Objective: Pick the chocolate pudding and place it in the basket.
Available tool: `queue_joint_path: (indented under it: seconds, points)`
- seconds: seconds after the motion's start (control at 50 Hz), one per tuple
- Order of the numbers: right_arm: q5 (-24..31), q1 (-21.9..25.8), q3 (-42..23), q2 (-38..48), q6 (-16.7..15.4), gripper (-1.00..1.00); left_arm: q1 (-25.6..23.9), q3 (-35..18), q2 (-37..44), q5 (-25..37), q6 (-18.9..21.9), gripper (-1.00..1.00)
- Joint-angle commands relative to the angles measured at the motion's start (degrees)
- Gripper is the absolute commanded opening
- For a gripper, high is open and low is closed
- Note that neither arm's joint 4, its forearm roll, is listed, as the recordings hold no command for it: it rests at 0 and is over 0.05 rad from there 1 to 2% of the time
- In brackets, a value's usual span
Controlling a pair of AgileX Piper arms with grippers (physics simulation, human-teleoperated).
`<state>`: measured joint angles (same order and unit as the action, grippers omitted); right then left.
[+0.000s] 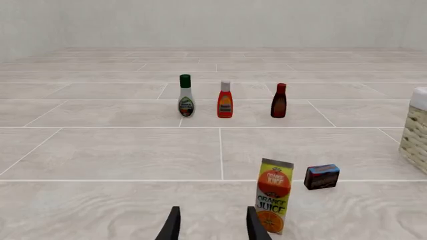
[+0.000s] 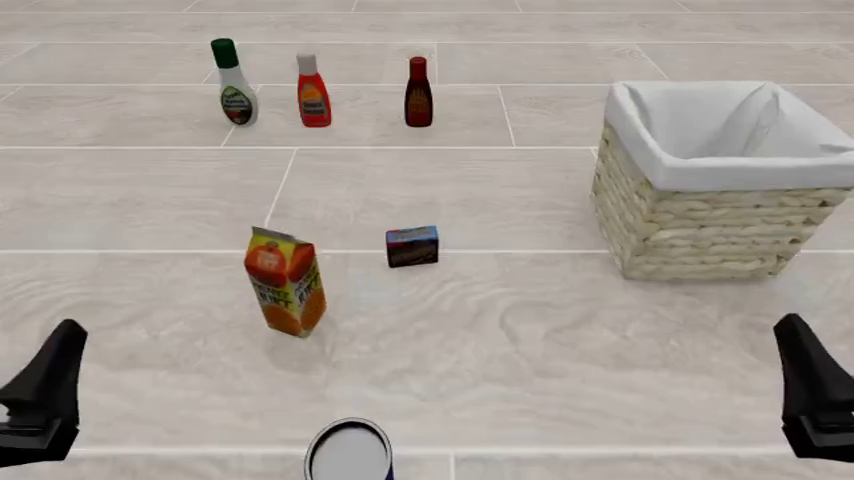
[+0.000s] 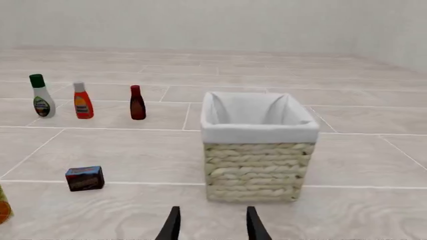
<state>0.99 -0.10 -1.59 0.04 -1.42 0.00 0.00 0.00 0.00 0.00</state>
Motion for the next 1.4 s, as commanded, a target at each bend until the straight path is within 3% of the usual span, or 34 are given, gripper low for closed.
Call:
queue_joint_path:
  seconds: [0.02,0.18,0.36,0.44,0.68,1.4]
  points:
    - [-1.42,1.84,1.37,-0.01,1.29,1.0,0.0,0.0,0.0,0.0,0.0,1.0]
    - [-1.21,3.51,1.08,-0.02,2.17,1.0,0.0,0.0,0.0,0.0,0.0,1.0]
    - [-0.49,7.25,-0.87,0.43,0.38,1.0,0.0,0.0,0.0,0.0,0.0,1.0]
    - [-4.8,8.62,-0.69,5.32,-2.24,1.0,0.0,0.0,0.0,0.0,0.0,1.0]
    - [-21.38,13.11,-0.38,26.43,-3.73,1.0,0.0,0.0,0.0,0.0,0.0,1.0]
    - [-31.96,24.17,-10.69,50.27,-4.11,1.0,0.0,0.0,0.0,0.0,0.0,1.0]
